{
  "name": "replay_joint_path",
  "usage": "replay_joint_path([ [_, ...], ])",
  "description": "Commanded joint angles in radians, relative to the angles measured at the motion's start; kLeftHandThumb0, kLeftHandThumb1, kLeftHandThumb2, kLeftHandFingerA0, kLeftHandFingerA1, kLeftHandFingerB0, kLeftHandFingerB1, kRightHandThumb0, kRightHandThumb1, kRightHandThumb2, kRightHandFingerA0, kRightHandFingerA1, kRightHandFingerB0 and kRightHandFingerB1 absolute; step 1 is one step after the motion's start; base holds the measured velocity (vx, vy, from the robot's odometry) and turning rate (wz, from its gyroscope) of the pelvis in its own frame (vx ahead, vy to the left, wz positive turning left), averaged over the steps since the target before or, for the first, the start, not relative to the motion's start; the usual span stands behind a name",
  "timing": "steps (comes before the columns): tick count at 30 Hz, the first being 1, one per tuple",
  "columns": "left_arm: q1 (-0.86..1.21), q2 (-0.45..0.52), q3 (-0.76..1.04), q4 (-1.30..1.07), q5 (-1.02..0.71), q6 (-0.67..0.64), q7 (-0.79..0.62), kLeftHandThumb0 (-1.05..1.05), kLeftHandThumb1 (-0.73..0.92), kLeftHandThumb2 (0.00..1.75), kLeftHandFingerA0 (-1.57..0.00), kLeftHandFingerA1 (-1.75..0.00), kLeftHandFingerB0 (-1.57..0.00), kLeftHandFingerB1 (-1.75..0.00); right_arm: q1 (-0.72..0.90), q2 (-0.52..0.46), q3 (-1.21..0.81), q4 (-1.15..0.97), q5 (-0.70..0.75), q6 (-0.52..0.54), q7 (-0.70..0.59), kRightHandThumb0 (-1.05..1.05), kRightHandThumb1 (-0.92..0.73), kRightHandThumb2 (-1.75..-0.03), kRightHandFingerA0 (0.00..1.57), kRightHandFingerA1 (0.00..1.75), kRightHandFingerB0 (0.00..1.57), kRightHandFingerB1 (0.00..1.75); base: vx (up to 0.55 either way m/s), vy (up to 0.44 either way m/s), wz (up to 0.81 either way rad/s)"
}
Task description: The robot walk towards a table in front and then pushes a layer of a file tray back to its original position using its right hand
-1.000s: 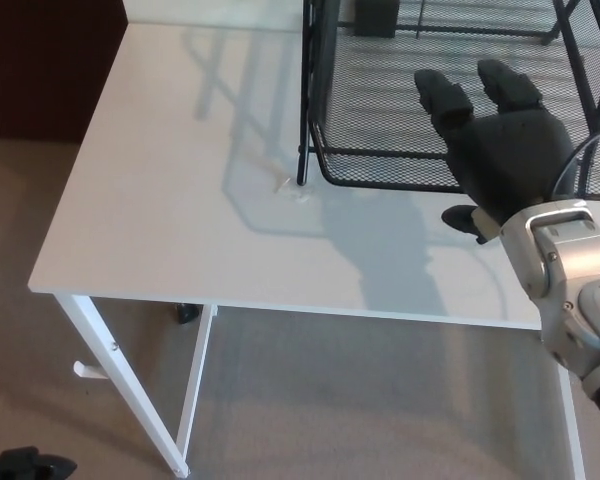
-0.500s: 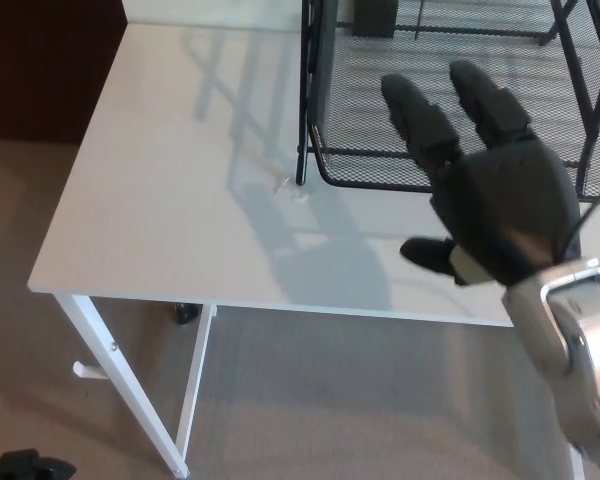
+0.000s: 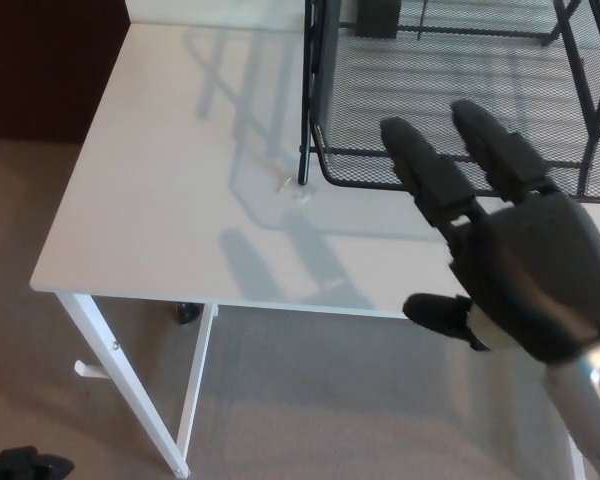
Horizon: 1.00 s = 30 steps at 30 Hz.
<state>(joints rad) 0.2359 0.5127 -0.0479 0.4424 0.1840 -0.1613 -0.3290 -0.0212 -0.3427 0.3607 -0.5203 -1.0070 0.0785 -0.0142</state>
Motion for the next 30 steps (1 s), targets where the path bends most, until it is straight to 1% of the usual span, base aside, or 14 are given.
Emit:
replay_joint_path([
  [1,-0.026,0.022,-0.001,0.024,0.010,-0.003,-0.005,-0.50,0.54,0.57,-0.54,-0.37,-0.38,-0.33,0.188,-0.061,-0.090,-0.207,0.068,-0.116,-0.036,-0.76,-0.48,-0.80,0.00,0.03,0.00,0.00,0.00,0.000,0.00],
  [3,-0.023,0.024,-0.001,0.027,0.009,-0.004,-0.005,-0.50,0.53,0.57,-0.54,-0.37,-0.39,-0.33,0.267,-0.069,-0.117,-0.259,0.086,-0.149,-0.054,-0.74,-0.47,-0.77,0.00,0.01,0.00,0.00,0.00,0.000,0.00],
  [7,-0.017,0.024,0.000,0.036,0.005,-0.011,-0.006,-0.50,0.54,0.57,-0.54,-0.38,-0.39,-0.33,0.552,-0.102,-0.229,-0.317,0.197,-0.302,-0.173,-0.77,-0.50,-0.80,0.00,0.04,0.00,0.00,0.00,0.000,0.00],
  [9,-0.016,0.022,0.003,0.047,-0.002,-0.016,-0.009,-0.50,0.54,0.57,-0.54,-0.38,-0.39,-0.33,0.677,-0.092,-0.278,-0.252,0.191,-0.358,-0.273,-0.76,-0.51,-0.80,0.00,0.03,0.00,0.00,0.00,0.000,0.00],
  [12,-0.006,0.014,0.000,0.055,-0.002,-0.015,-0.004,-0.49,0.53,0.57,-0.55,-0.38,-0.39,-0.33,0.759,-0.073,-0.306,-0.145,0.193,-0.373,-0.322,-0.71,-0.47,-0.76,0.00,0.03,0.00,0.00,0.00,0.000,0.00],
  [15,0.009,0.014,-0.005,0.060,0.004,-0.020,0.000,-0.50,0.54,0.57,-0.54,-0.37,-0.39,-0.33,0.767,-0.043,-0.322,0.029,0.289,-0.360,-0.280,-0.65,-0.44,-0.73,0.00,0.05,0.00,0.05,0.00,0.000,0.00],
  [18,0.010,0.015,-0.006,0.063,0.006,-0.024,0.001,-0.50,0.54,0.57,-0.54,-0.37,-0.39,-0.33,0.764,-0.034,-0.335,0.062,0.304,-0.385,-0.274,-0.65,-0.44,-0.73,0.00,0.05,0.00,0.05,0.00,0.000,0.00],
  [19,0.015,0.012,-0.007,0.063,0.006,-0.021,0.003,-0.49,0.54,0.57,-0.54,-0.37,-0.38,-0.33,0.714,-0.005,-0.351,0.182,0.413,-0.353,-0.205,-0.64,-0.46,-0.76,0.00,0.13,0.00,0.10,0.00,0.000,0.00],
  [20,0.021,0.008,-0.008,0.064,0.006,-0.019,0.007,-0.49,0.54,0.57,-0.54,-0.37,-0.38,-0.33,0.633,0.039,-0.377,0.365,0.581,-0.294,-0.095,-0.66,-0.47,-0.78,0.00,0.11,0.00,0.09,0.00,0.000,0.00],
  [21,0.022,0.006,-0.009,0.068,0.007,-0.022,0.010,-0.49,0.54,0.57,-0.54,-0.37,-0.38,-0.33,0.592,0.063,-0.394,0.449,0.658,-0.267,-0.041,-0.66,-0.47,-0.78,0.00,0.11,0.00,0.09,0.00,0.000,0.00],
  [23,0.019,0.009,-0.006,0.067,0.007,-0.021,0.009,-0.50,0.55,0.57,-0.53,-0.37,-0.38,-0.33,0.548,0.101,-0.419,0.493,0.734,-0.201,0.028,-0.68,-0.48,-0.80,0.00,0.13,0.00,0.08,0.00,0.000,0.00],
  [24,0.015,0.014,-0.006,0.063,0.010,-0.017,0.008,-0.51,0.53,0.57,-0.53,-0.37,-0.37,-0.33,0.527,0.135,-0.446,0.511,0.835,-0.141,0.108,-0.63,-0.48,-0.85,0.00,0.22,0.00,0.18,0.00,0.000,0.00],
  [25,0.014,0.013,-0.006,0.066,0.008,-0.021,0.006,-0.49,0.53,0.57,-0.53,-0.37,-0.37,-0.33,0.525,0.147,-0.458,0.528,0.890,-0.134,0.149,-0.66,-0.49,-0.81,0.00,0.15,0.00,0.11,0.00,0.000,0.00],
  [30,0.019,0.005,-0.007,0.073,0.004,-0.021,0.006,-0.50,0.53,0.57,-0.53,-0.37,-0.38,-0.33,0.524,0.160,-0.470,0.572,0.903,-0.157,0.174,-0.65,-0.48,-0.83,0.00,0.17,0.00,0.15,0.00,0.000,0.00],
])
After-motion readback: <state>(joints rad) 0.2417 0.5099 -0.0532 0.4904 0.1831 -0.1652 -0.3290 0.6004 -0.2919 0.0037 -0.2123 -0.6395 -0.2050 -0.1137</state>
